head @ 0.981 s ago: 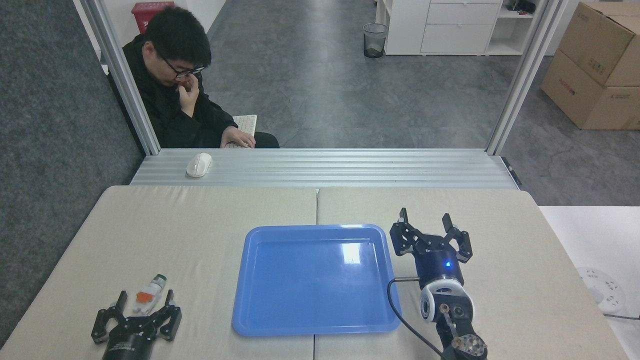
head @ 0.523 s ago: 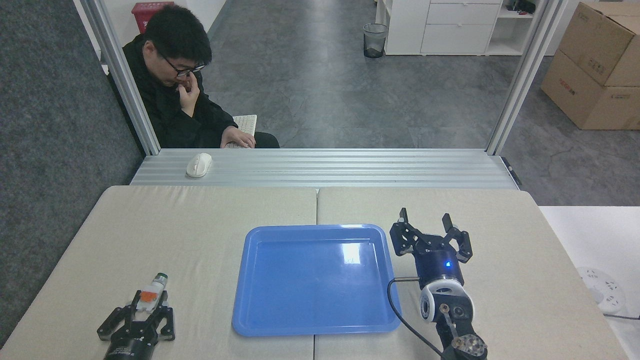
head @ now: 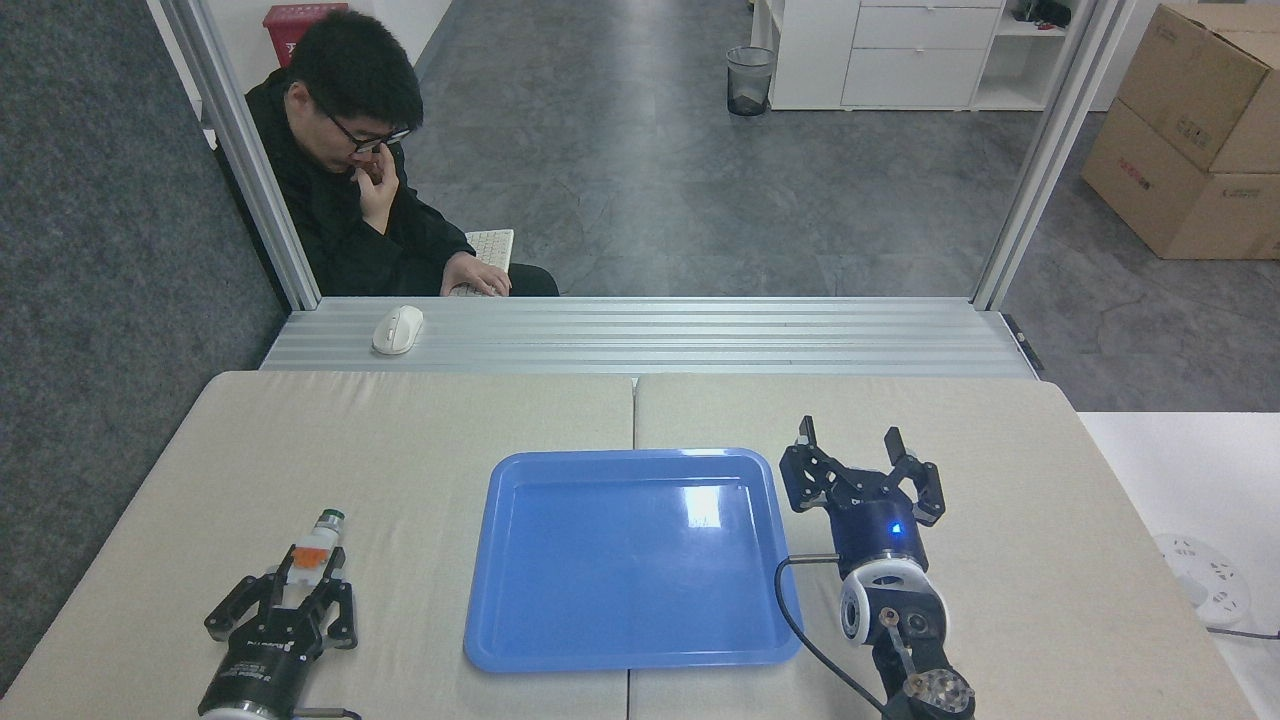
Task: Pick up switch part and place in tray
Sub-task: 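Close the left gripper on the switch part and lift it, then carry the switch part with the left gripper over the blue tray, then open the left gripper to drop the part and withdraw it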
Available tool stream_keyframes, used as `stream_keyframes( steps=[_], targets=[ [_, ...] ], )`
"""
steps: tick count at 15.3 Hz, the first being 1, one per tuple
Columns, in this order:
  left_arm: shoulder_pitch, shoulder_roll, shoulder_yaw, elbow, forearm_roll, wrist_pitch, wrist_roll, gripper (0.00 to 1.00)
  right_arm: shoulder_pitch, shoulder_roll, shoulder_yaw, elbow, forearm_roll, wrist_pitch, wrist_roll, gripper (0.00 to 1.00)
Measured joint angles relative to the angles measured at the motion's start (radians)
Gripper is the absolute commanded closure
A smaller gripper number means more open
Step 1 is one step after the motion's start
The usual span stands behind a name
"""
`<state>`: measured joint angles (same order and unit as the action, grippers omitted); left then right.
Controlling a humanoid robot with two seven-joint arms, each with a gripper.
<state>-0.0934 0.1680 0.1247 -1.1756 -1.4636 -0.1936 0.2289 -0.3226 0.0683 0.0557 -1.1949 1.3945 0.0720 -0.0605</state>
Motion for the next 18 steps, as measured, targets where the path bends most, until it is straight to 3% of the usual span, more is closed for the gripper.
stream_keyframes(
  steps=[4,8,15,17,18],
  targets=[
    [-0.086,-0.031,-0.049,-0.105,0.001,-0.049,-0.103,1.0,0.0,0.0,0.001,0.0,-0.001,0.0,0.0,0.0],
    [-0.145,-0.071,-0.175,-0.133,-0.023,-0.051,-0.242,1.0,-0.001,0.0,0.001,0.0,-0.001,0.0,0.0,0.0],
    [-0.155,-0.136,-0.333,-0.081,-0.225,-0.028,-0.363,1.0,-0.001,0.0,0.001,0.0,0.0,0.0,0.0,0.0],
    [-0.156,-0.151,-0.359,-0.075,-0.251,-0.023,-0.368,0.69,-0.001,0.0,0.001,0.0,0.0,0.0,0.0,0.0],
    [-0.163,-0.174,-0.389,-0.081,-0.272,0.024,-0.371,0.08,-0.001,0.0,0.001,0.0,0.0,0.0,0.0,0.0]
  ],
)
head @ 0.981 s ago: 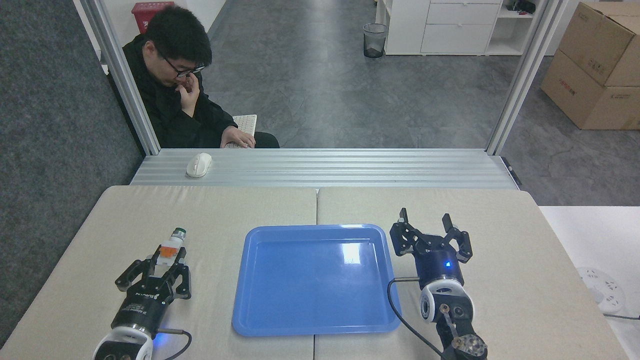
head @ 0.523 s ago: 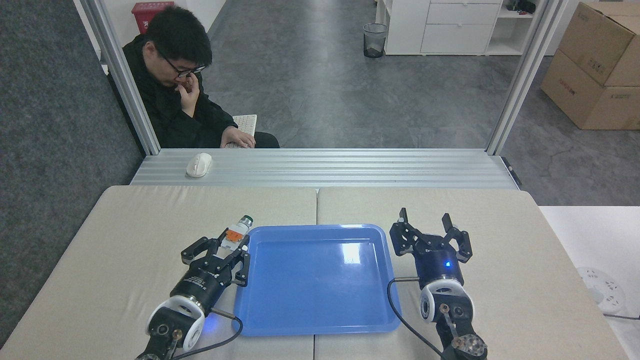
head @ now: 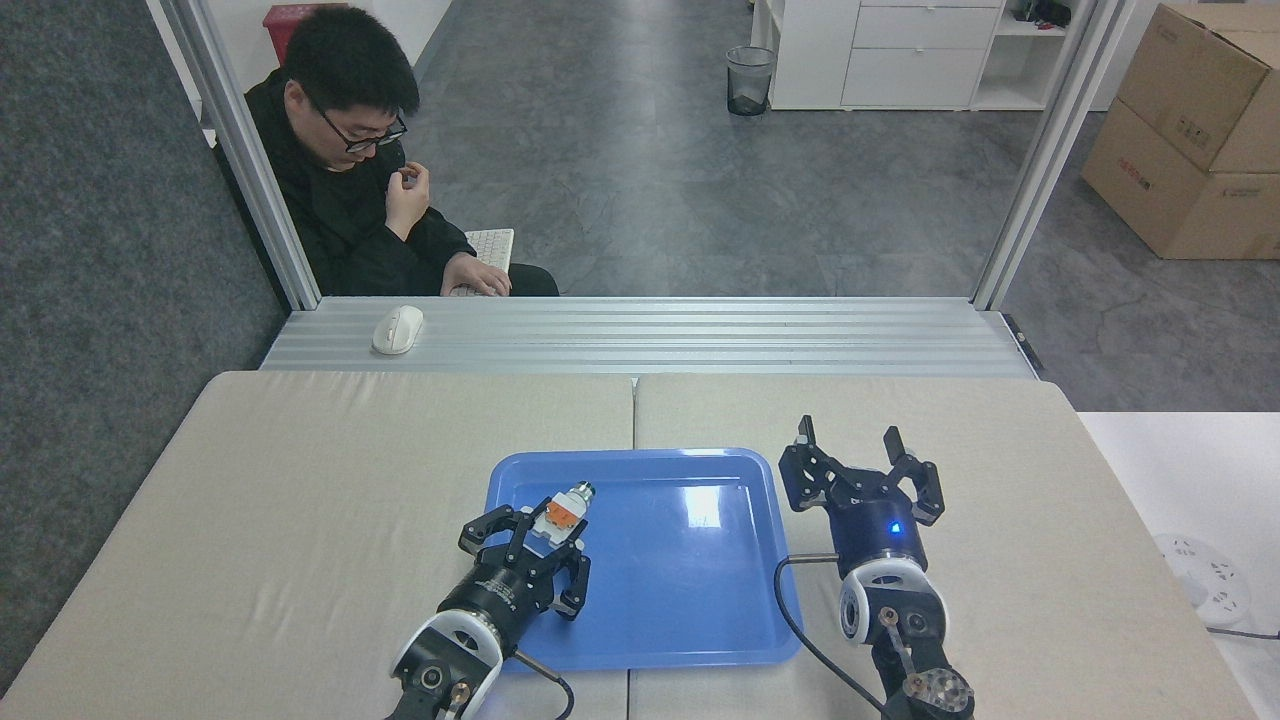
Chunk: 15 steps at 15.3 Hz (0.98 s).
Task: Pick up switch part and place in tray
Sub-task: 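Open the left gripper to drop the part and withdraw it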
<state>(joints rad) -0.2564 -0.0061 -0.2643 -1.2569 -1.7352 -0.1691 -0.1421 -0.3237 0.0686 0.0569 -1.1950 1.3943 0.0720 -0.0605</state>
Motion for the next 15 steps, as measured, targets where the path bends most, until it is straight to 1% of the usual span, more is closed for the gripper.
stream_keyframes(
  steps=[1,2,6,9,11,15],
  targets=[
    [-0.009,-0.013,-0.014,-0.007,-0.007,0.055,-0.001,0.02,0.0,0.0,0.0,0.0,0.0,0.0,0.0,0.0],
    [-0.013,-0.018,-0.02,-0.01,-0.008,0.078,-0.001,0.01,0.0,0.0,0.0,0.0,0.0,0.0,0.0,0.0],
    [-0.017,-0.028,-0.01,-0.02,-0.009,0.165,0.011,0.0,0.0,0.0,0.0,0.0,0.0,0.0,0.0,0.0],
    [-0.02,-0.026,0.052,-0.023,0.011,0.212,0.04,0.0,0.0,0.0,-0.001,0.0,0.0,0.0,0.0,0.0],
    [-0.022,-0.013,0.096,-0.022,0.063,0.219,0.061,0.0,0.0,0.0,-0.001,0.0,0.0,0.0,0.0,0.0],
    [-0.026,0.02,0.158,-0.022,0.278,0.223,0.076,0.0,0.0,0.0,-0.001,0.0,0.0,0.0,0.0,0.0]
  ],
)
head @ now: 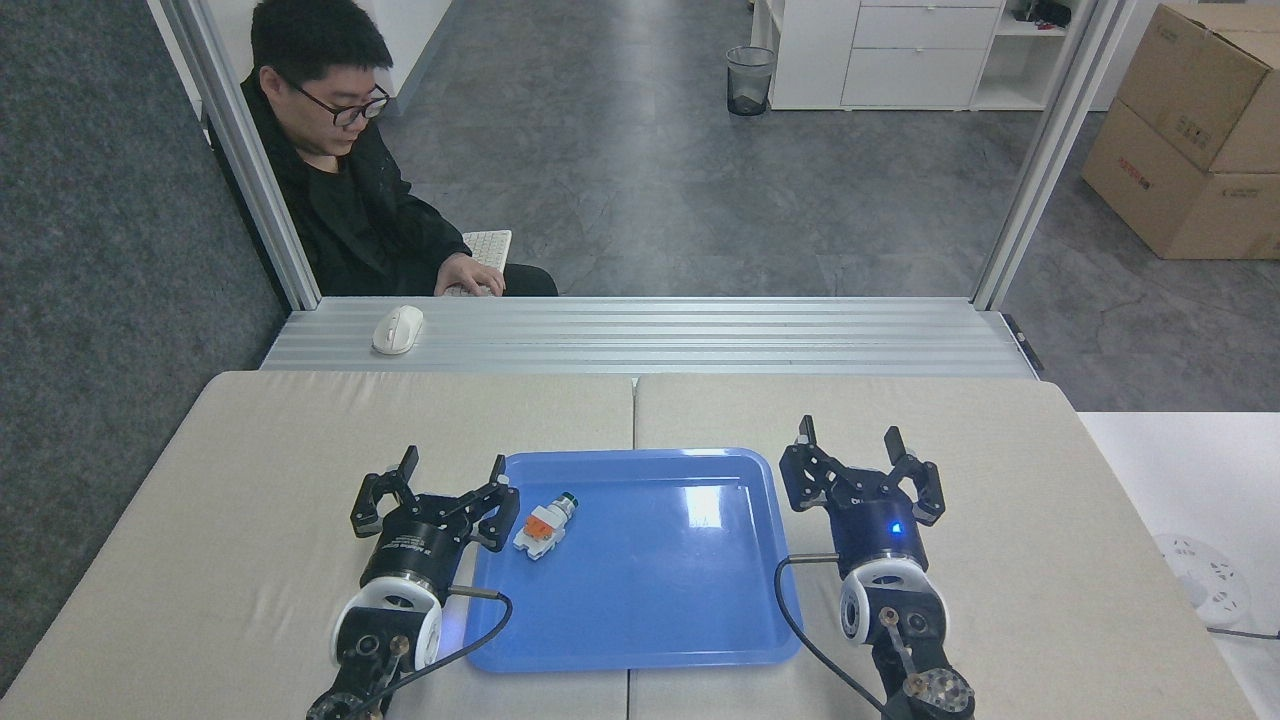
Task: Pick up switch part and place in tray
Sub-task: 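Open the left gripper to drop the part and withdraw it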
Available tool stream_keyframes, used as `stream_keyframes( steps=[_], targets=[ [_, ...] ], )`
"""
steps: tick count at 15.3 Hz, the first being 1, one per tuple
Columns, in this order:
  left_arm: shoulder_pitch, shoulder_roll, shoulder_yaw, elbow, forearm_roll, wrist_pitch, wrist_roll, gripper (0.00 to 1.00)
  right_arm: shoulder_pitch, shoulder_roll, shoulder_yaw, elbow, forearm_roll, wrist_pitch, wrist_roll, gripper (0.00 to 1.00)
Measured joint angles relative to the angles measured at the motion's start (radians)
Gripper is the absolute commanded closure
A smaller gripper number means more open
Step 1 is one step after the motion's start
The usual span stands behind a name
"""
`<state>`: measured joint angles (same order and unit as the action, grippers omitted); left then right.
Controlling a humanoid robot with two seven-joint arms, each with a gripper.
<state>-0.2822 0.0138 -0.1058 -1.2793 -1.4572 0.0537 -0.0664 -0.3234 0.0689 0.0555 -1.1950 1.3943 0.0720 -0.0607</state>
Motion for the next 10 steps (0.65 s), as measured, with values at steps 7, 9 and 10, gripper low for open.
stream_keyframes(
  steps=[7,9,10],
  targets=[
    [-0.002,0.036,0.058,-0.003,0.063,0.001,0.043,0.0,0.0,0.0,0.001,0.0,0.0,0.0,0.0,0.0],
    [-0.002,0.041,0.068,-0.006,0.061,0.001,0.048,0.0,0.0,0.0,0.001,0.0,0.0,0.0,0.0,0.0],
    [-0.001,0.044,0.072,-0.009,0.061,0.003,0.05,0.0,0.0,0.0,0.001,0.0,0.0,0.0,0.0,0.0]
  ],
)
